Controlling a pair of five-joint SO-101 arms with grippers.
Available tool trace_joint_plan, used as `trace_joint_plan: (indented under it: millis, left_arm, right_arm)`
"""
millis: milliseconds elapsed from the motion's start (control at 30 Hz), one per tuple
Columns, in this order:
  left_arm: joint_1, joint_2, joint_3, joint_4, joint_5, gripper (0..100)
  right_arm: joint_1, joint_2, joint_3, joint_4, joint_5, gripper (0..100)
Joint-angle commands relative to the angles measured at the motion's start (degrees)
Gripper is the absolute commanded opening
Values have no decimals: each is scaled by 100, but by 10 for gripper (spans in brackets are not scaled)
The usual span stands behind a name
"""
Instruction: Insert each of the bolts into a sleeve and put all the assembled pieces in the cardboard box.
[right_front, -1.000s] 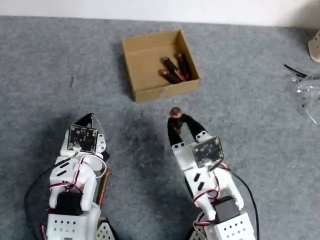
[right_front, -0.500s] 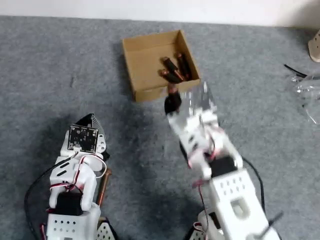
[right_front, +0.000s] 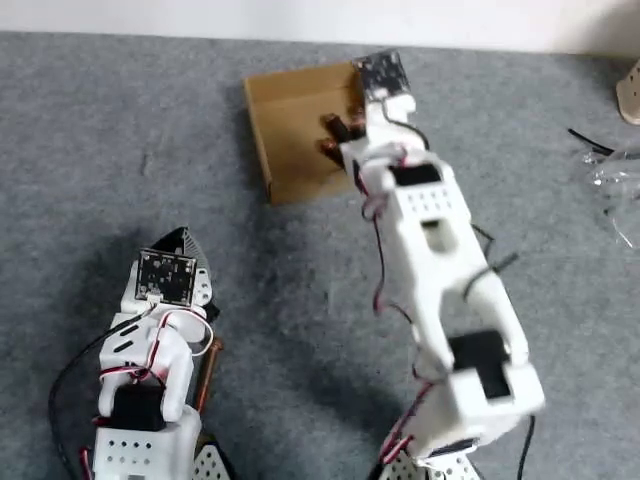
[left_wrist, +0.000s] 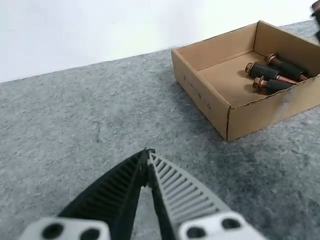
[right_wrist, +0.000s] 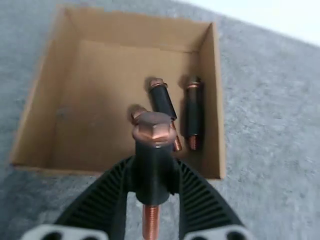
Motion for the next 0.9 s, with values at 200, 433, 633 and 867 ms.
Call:
trace_joint_plan:
  millis: [200,433,633,867]
  left_arm:
    - [-75,-75,-84,-9,-18,8]
    - [-75,-75,-84,-18,-18,9]
    - [-75,-75,-75,-70,-26,10]
    - [-66,-75,75,-343,-18,10]
  right_arm:
    - [57,1481,-3081,1209,-35,5]
    - [75,2079,-3714,1481,-35,5]
    - [84,2360,-3697,1481,-44,5]
    - [66,2695,-3714,1481,-26,6]
